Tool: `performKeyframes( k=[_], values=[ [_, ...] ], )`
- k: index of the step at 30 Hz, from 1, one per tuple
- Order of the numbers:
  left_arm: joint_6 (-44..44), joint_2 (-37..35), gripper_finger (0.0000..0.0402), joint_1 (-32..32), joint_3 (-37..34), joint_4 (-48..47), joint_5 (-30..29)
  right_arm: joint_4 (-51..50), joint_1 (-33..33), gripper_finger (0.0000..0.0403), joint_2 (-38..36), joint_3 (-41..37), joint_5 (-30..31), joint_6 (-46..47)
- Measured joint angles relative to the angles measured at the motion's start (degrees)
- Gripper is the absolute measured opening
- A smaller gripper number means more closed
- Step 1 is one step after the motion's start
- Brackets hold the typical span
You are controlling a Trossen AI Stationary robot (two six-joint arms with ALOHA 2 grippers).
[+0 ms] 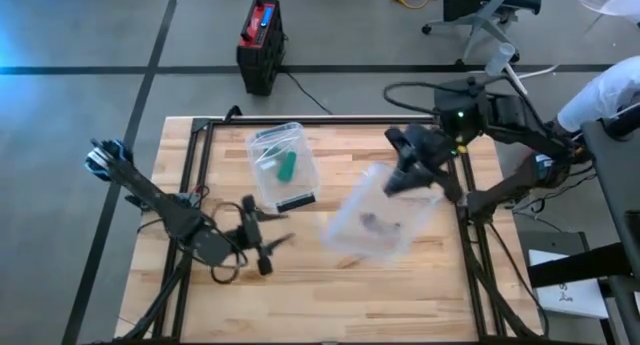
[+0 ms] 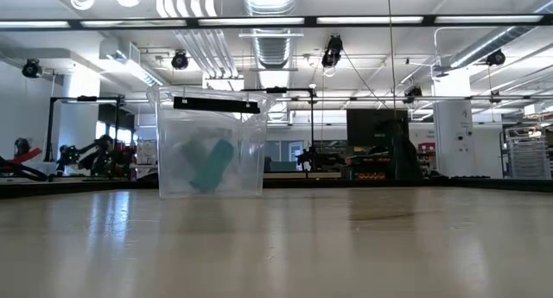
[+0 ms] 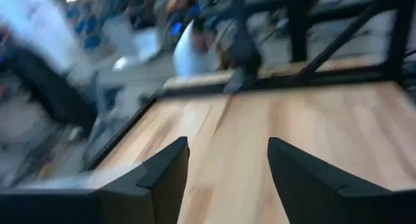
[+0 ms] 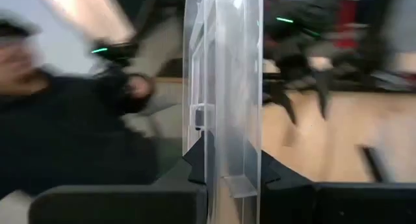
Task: Roll bandage
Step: Close the transparent bin
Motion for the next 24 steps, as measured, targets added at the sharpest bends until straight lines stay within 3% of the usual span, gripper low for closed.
performKeyframes(
  k=[6,9,14,18,24],
  values=[
    [27.49,13.42,0.0182,3.86,-0.57,40.72,8.32,2.15,0.74,0.003,2.51,-0.56,-13.86,-1.04],
    [34.26,18.23,0.0172,7.44,1.72,52.38,15.89,2.69,2.27,0.003,4.94,-0.58,-16.47,-0.41],
    [34.48,23.69,0.0162,13.05,7.42,54.22,26.81,2.54,3.68,0.003,9.52,-0.72,-26.71,-0.78],
    [33.68,28.57,0.0164,14.03,12.18,54.18,38.18,2.3,5.27,0.003,13.23,-0.8,-34.93,-4.34],
    [38.81,36.72,0.0184,13.89,21.66,55.02,37.93,0.36,5.39,0.003,15.75,-0.8,-35.3,-12.72]
  ],
)
